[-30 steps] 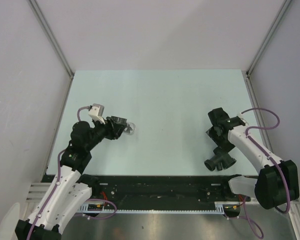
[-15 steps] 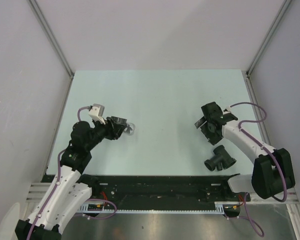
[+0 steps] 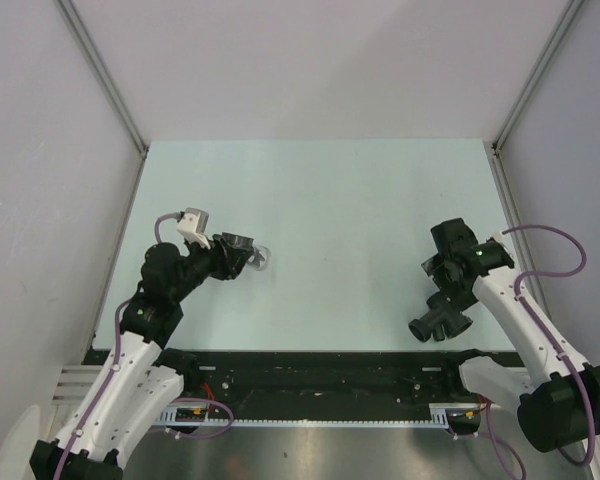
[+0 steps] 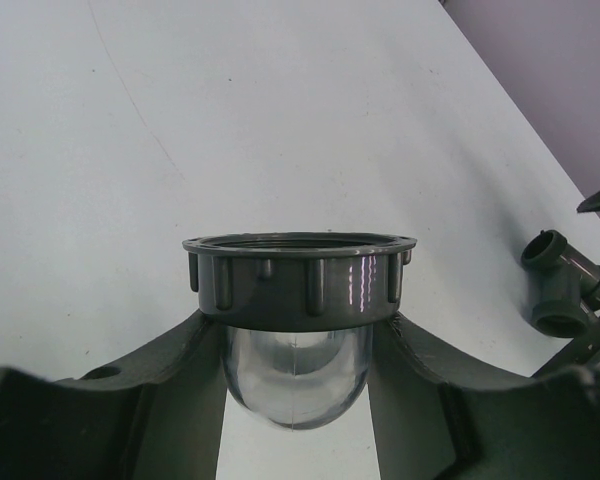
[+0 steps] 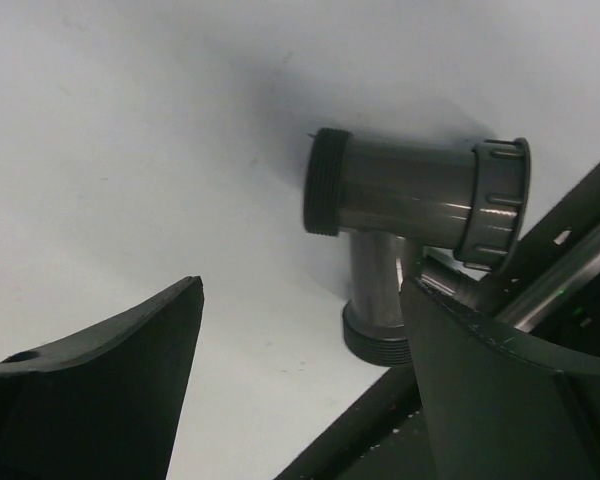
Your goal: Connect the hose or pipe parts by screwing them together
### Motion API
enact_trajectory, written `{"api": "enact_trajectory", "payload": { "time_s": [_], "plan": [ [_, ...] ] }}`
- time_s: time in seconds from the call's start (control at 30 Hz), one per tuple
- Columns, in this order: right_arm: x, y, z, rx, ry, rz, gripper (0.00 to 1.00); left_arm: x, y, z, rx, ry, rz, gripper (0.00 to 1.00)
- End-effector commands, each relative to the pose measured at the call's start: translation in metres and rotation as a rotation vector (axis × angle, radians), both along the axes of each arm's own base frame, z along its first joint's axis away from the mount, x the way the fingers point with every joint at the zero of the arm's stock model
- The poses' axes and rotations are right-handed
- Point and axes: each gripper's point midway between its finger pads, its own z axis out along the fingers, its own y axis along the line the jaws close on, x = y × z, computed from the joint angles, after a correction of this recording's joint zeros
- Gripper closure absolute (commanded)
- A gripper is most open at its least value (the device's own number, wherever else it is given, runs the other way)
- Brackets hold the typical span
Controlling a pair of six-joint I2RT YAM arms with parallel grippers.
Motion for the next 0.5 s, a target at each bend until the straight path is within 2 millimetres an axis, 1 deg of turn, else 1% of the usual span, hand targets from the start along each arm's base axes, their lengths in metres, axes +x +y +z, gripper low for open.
{"api": "enact_trajectory", "payload": {
  "time_s": [0.0,0.07,0.1,0.17,0.2,0.23,0.27,0.37,0.4,0.43,0.47],
  "plan": [
    [-0.019,-0.003,-0.024,-0.024,0.089,-0.026,0.16,0.001,0.001,0.019,-0.004,-0.075,0.006,1.0],
    [-0.023,-0.003,-0.035,-0.033,0.109,-0.021,0.17,0.002,0.002,0.017,-0.001,-0.072,0.008,1.0],
    [-0.021,-0.002,-0.038,-0.031,0.103,-0.02,0.17,0.002,0.002,0.017,-0.001,-0.07,0.008,1.0],
    [-0.023,-0.002,-0.048,-0.041,0.117,-0.016,0.19,0.002,0.002,0.017,0.0,-0.069,0.008,1.0],
    [-0.018,0.0,-0.051,-0.039,0.094,-0.004,0.2,0.003,0.002,0.015,0.001,-0.064,0.01,1.0],
    [-0.017,0.001,-0.055,-0.042,0.09,0.003,0.21,0.003,0.002,0.016,0.001,-0.066,0.008,1.0],
    [-0.014,0.002,-0.062,-0.034,0.075,0.011,0.22,0.003,0.001,0.016,0.0,-0.063,0.009,1.0],
    [-0.008,0.014,-0.075,-0.012,0.055,0.086,0.25,0.004,0.002,0.014,0.004,-0.061,0.011,1.0],
    [-0.007,0.019,-0.078,-0.012,0.055,0.131,0.31,0.004,0.002,0.014,0.005,-0.059,0.011,1.0],
    [0.003,0.026,-0.078,0.001,0.016,0.159,0.34,0.004,0.002,0.013,0.006,-0.057,0.011,1.0],
    [0.005,0.031,-0.082,0.009,0.01,0.197,0.37,0.005,0.002,0.013,0.007,-0.055,0.014,1.0]
  ]
}}
